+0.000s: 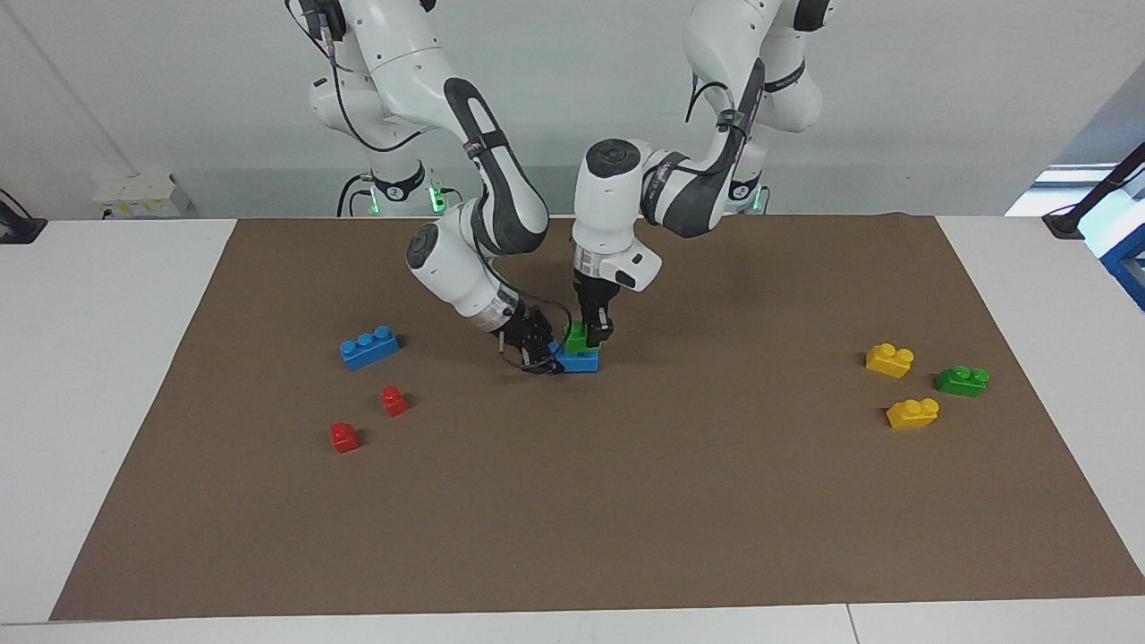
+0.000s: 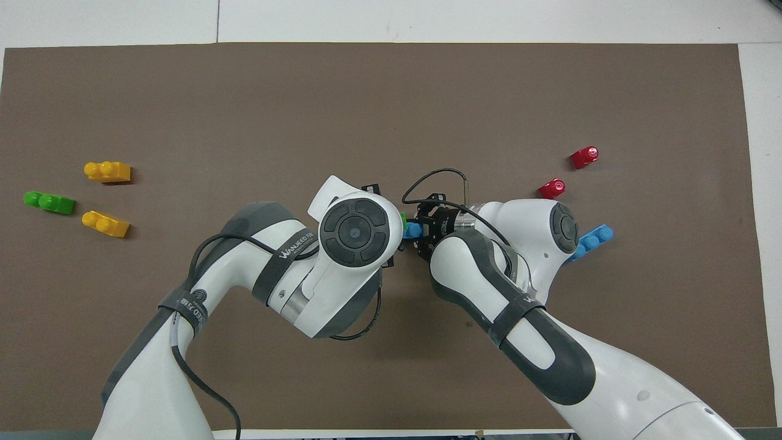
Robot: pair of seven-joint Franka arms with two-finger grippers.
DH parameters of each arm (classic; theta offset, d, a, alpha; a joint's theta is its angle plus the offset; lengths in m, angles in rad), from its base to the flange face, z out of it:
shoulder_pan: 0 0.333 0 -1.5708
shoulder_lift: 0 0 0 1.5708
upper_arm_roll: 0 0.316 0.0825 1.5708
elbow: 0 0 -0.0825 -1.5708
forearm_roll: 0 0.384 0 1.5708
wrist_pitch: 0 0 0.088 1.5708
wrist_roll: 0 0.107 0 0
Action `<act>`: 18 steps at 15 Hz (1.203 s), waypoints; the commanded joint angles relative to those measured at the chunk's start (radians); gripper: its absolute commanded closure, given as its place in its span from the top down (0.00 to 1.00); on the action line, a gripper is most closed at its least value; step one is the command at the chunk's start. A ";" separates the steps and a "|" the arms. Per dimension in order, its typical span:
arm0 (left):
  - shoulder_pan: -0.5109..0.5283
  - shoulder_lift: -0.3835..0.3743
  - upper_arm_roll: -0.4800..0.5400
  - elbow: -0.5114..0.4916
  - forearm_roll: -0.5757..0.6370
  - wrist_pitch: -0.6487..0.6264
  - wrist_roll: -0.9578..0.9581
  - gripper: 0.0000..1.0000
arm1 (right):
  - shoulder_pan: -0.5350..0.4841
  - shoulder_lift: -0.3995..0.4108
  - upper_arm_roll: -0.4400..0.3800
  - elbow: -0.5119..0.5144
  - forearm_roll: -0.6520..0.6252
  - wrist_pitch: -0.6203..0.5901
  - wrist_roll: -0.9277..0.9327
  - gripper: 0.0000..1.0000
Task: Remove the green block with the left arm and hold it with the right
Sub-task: 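Pull the green brick off with the left gripper while the right gripper holds blue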
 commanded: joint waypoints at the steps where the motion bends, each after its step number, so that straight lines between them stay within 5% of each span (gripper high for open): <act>1: -0.005 -0.047 0.010 0.008 -0.003 -0.074 0.034 0.00 | -0.007 -0.006 0.008 -0.013 0.031 0.013 -0.030 0.00; 9: 0.060 -0.196 0.018 0.039 -0.093 -0.277 0.192 0.00 | -0.060 -0.015 0.008 -0.002 0.031 -0.033 -0.031 0.00; 13: 0.119 -0.299 0.021 0.025 -0.106 -0.390 0.410 0.00 | -0.106 -0.038 0.005 -0.005 0.028 -0.087 -0.063 0.00; 18: 0.205 -0.340 0.022 -0.004 -0.112 -0.461 0.613 0.00 | -0.169 -0.069 0.001 -0.008 -0.018 -0.171 -0.089 0.00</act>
